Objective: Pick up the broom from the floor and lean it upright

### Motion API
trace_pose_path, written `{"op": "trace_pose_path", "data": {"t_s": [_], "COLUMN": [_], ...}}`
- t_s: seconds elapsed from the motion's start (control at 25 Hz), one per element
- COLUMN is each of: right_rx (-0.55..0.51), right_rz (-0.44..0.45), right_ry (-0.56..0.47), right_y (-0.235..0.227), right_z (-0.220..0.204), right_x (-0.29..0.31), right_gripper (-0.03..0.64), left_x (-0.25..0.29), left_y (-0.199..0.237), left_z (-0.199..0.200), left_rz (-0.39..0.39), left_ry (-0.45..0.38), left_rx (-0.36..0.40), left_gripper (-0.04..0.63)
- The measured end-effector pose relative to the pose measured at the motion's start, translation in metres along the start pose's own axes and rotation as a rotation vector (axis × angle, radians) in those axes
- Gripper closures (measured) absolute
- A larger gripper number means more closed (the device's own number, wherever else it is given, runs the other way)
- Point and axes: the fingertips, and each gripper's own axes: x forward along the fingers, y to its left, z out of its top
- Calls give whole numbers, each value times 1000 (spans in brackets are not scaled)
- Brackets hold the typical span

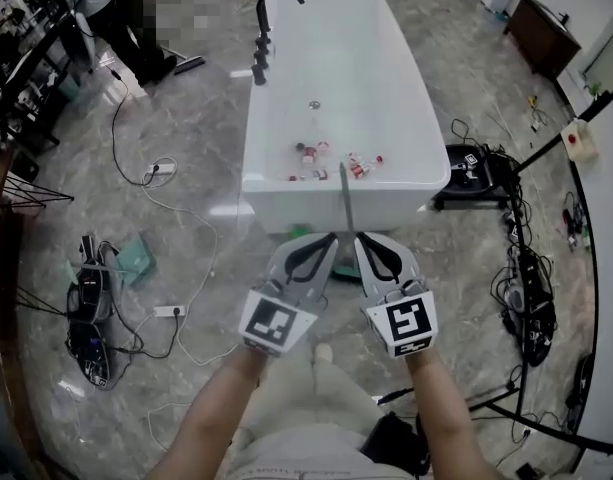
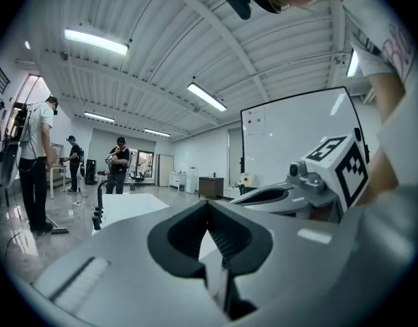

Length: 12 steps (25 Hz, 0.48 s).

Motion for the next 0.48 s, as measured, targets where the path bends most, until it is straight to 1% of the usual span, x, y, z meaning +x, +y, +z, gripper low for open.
{"op": "trace_pose_path", "data": {"t_s": [0.12,0.28,0.36,0.48], "right_rx": [-38,-68,-68,-42], "right_rz": [-6,-13,-21,-24], "right_ry": [-49,-67,-79,-93], "right_y": [0,-3,-4,-1], "right_z": [30,54,63,73], "right_x": [-12,-26,-30,-37], "right_gripper": [615,615,615,615], "left_x": [-2,-3,-1,-2], "left_y": [-1,-9,-11,-14], "left_z": [26,52,60,67], "left_rz": [-10,-22,-28,-36], "left_ry": [-31,-58,-67,-76], "left_rx": [15,23,23,15], "left_gripper": [597,597,597,597]}}
